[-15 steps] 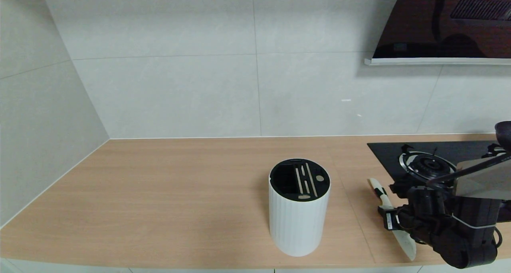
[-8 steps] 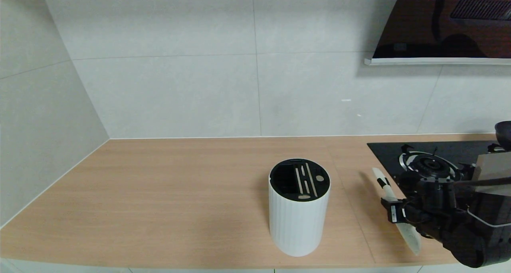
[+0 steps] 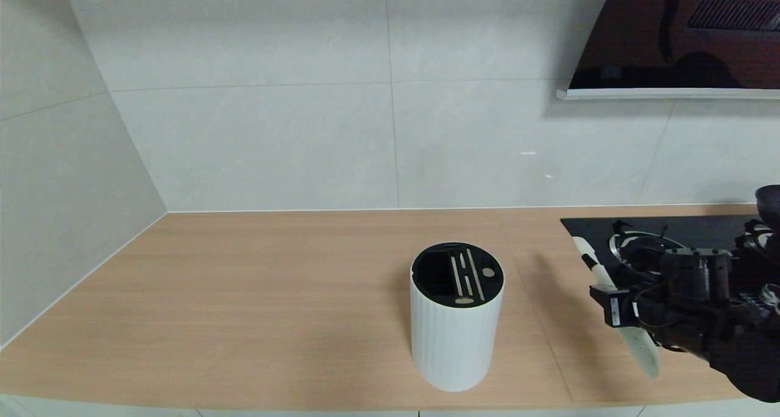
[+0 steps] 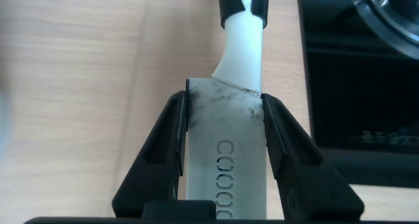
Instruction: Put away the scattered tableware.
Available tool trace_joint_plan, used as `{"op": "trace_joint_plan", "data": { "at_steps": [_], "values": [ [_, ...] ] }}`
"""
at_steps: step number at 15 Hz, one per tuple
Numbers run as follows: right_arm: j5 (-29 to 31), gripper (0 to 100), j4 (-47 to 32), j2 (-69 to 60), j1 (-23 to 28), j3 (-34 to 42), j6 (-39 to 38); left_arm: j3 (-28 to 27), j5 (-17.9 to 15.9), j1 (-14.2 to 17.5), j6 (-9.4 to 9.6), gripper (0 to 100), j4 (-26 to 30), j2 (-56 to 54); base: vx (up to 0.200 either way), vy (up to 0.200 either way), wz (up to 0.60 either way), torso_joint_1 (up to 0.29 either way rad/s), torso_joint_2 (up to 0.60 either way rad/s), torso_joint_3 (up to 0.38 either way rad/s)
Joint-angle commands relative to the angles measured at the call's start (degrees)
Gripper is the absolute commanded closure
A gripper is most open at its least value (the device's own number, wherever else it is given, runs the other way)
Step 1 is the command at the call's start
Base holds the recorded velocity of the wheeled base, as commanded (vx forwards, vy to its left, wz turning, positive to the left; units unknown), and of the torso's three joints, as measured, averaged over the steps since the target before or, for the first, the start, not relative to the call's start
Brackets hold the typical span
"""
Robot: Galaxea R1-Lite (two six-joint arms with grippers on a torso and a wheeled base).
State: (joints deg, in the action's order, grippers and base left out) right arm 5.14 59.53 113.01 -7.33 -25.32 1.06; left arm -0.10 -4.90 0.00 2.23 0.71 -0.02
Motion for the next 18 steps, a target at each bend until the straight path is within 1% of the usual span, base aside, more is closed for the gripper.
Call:
{"op": "trace_joint_plan", "data": {
  "at_steps": [1,4,6,7,8,9,10,11,12,13,14,15,16,18],
  "values": [
    [0.0,100,-2.3,-6.9,-1.7,-0.1,-0.1,0.0,0.0,0.0,0.23,0,0.0,0.0,0.000,0.000,0.00,0.000,0.00,0.000],
    [0.0,100,-7.8,-13.8,-4.6,-0.3,-1.1,0.0,-0.2,0.0,0.41,0,0.0,0.0,0.000,0.000,0.00,0.000,0.00,0.000],
    [0.0,100,-9.9,-16.5,-5.7,-0.3,-1.1,-0.1,-0.5,0.0,0.58,0,-0.4,0.0,0.000,0.000,0.00,0.000,0.00,0.000],
    [0.0,100,-12.3,-19.8,-7.1,-0.7,-1.1,-2.9,-2.8,0.0,0.85,0,-0.7,0.0,0.000,0.000,0.00,0.000,0.00,0.000],
    [0.0,100,-14.2,-20.8,-7.4,-1.9,-1.1,-5.8,-7.6,0.0,0.93,0,0.5,0.0,0.000,0.000,0.00,0.000,0.00,0.000],
    [0.0,100,-17.1,-21.4,-7.4,-3.9,-1.1,-10.3,-13.9,-0.3,0.93,0,4.0,1.5,0.000,0.000,0.00,0.000,0.00,0.000],
    [0.0,100,-20.4,-21.7,-7.6,-7.1,-1.1,-15.7,-20.6,-0.4,0.93,0,9.7,5.5,0.000,0.000,0.00,0.000,0.00,0.000],
    [-0.4,100,-21.8,-21.9,-8.2,-9.7,-1.1,-19.0,-24.6,-0.4,1.02,0,12.1,10.0,0.000,0.000,0.00,0.000,0.00,0.000],
    [-0.4,100,-23.6,-21.5,-9.3,-12.6,-1.1,-21.5,-28.3,-0.4,1.02,0,12.0,15.3,0.000,0.000,0.00,0.000,0.00,0.000],
    [-0.4,100,-25.0,-21.3,-10.0,-14.5,-1.1,-23.3,-30.5,-0.4,1.02,0,11.9,18.8,0.000,0.000,0.00,0.000,0.00,0.000],
    [-0.4,100,-27.8,-21.0,-12.1,-17.9,-1.1,-26.6,-33.9,-0.4,1.02,0,11.9,25.6,0.000,0.000,0.00,0.000,0.00,0.000],
    [-0.4,100,-28.2,-20.8,-13.2,-19.1,-1.1,-28.3,-35.3,-0.5,1.11,0,11.8,29.3,0.000,0.000,0.00,0.000,0.00,0.000],
    [-0.5,100,-27.9,-20.3,-14.8,-20.5,-1.1,-31.2,-37.4,-1.4,1.11,0,10.3,36.6,0.000,0.000,0.00,0.000,0.00,0.000],
    [-0.7,100,-27.4,-19.9,-17.4,-22.8,-1.1,-34.4,-37.6,-3.6,0.93,0,4.0,48.5,0.000,0.000,0.00,0.000,0.00,0.000]
  ]
}}
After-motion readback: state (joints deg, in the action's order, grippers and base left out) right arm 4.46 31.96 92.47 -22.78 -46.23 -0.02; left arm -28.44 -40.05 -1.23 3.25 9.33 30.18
